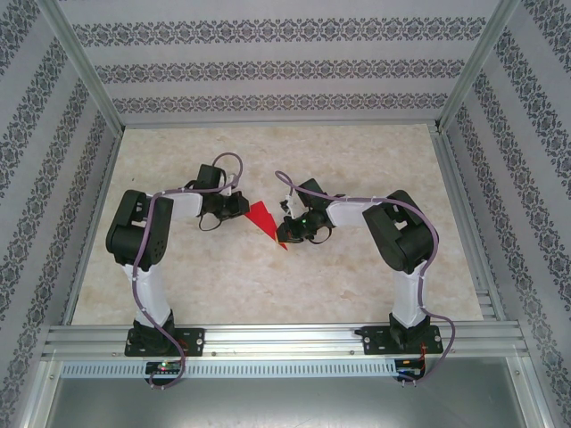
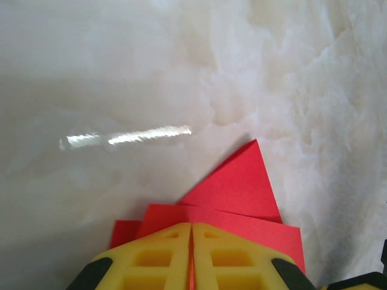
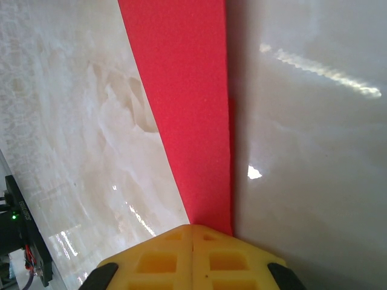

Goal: Fold a paper plane with a square sheet of paper (pick it up from the middle)
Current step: Fold the wing for the fifth time at the center of the table.

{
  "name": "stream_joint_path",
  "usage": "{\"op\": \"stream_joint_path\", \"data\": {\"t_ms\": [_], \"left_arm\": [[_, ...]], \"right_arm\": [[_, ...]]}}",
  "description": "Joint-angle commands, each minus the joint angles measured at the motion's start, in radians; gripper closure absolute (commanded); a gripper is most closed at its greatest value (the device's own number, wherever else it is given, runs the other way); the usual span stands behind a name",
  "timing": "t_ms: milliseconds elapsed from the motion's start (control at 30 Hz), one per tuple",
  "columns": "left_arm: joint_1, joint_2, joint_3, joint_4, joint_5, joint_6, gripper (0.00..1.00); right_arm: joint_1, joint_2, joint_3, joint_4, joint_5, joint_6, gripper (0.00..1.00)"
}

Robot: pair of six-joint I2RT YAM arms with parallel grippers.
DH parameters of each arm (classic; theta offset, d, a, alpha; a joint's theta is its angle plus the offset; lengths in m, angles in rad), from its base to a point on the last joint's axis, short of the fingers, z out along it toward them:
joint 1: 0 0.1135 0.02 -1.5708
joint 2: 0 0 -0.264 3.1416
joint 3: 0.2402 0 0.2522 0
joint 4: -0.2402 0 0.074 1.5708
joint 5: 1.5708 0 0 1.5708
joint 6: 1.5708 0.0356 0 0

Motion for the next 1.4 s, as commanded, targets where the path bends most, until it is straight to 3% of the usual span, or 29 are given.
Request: {"op": "stream_joint_path", "data": {"t_ms": [0, 333, 633, 867, 1133, 1367], "left_arm": [[0.060, 0.033, 0.012, -0.033, -0.177, 0.045, 0.89], [0.069, -0.091, 0.025, -0.032, -0.114, -0.036, 0.88], [-0.067, -0.247, -0.091, 0.030, -0.095, -0.128, 0.88], [-0.196, -0.154, -0.081, 0.055, -0.081, -0.145, 0.89], [-0.186, -0.074, -0.032, 0.002, -0.211, -0.090, 0.90], [-0.140, -0.074, -0.076, 0.006, -0.254, -0.082, 0.91]], "right_arm": [[-0.007, 0.068, -0.075, -0.180, 0.153, -0.015, 0.95], [-0.004, 0.063, -0.066, -0.174, 0.147, -0.005, 0.95], [-0.004, 0.061, -0.064, -0.155, 0.137, 0.015, 0.95], [-0.009, 0.055, -0.063, -0.140, 0.120, 0.021, 0.95], [-0.017, 0.036, -0.078, -0.131, 0.107, 0.012, 0.95], [-0.022, 0.021, -0.069, -0.130, 0.093, 0.003, 0.95]]}}
